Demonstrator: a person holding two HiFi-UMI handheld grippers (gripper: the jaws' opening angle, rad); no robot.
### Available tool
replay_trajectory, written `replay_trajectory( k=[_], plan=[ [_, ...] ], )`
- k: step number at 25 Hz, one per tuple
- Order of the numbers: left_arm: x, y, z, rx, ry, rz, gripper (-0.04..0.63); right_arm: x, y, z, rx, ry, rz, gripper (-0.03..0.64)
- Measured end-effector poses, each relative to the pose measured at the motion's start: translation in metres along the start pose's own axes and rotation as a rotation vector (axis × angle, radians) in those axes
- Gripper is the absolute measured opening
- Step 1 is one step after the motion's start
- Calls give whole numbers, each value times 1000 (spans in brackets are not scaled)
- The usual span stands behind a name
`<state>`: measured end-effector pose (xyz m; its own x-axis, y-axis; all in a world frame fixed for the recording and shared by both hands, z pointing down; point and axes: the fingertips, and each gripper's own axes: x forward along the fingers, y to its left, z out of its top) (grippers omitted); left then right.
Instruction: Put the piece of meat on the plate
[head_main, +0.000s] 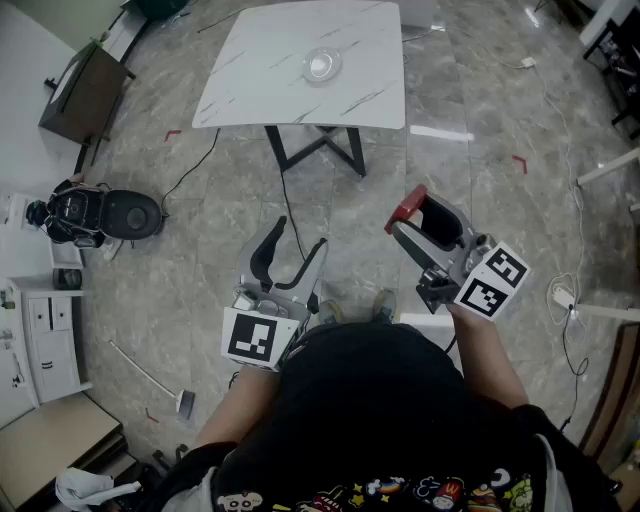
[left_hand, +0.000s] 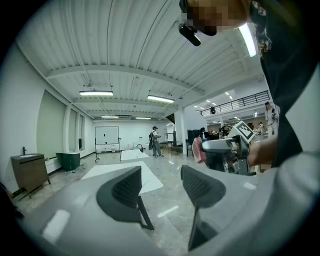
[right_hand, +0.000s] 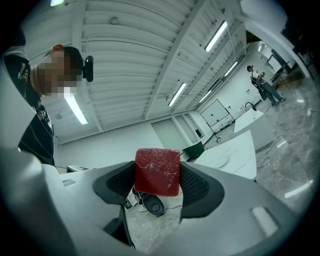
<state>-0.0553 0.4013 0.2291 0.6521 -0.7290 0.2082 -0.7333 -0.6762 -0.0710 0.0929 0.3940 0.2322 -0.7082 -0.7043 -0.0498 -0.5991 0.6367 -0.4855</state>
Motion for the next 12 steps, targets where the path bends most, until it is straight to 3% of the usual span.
replay_trajectory(
  k=[5, 12],
  plan=[
    [10, -6, 0, -11, -30, -1, 371, 0, 1, -6, -4, 24, -7, 301],
    [18, -21, -12, -37, 10, -61, 371, -6, -4, -20, -9, 57, -40, 302]
  ],
)
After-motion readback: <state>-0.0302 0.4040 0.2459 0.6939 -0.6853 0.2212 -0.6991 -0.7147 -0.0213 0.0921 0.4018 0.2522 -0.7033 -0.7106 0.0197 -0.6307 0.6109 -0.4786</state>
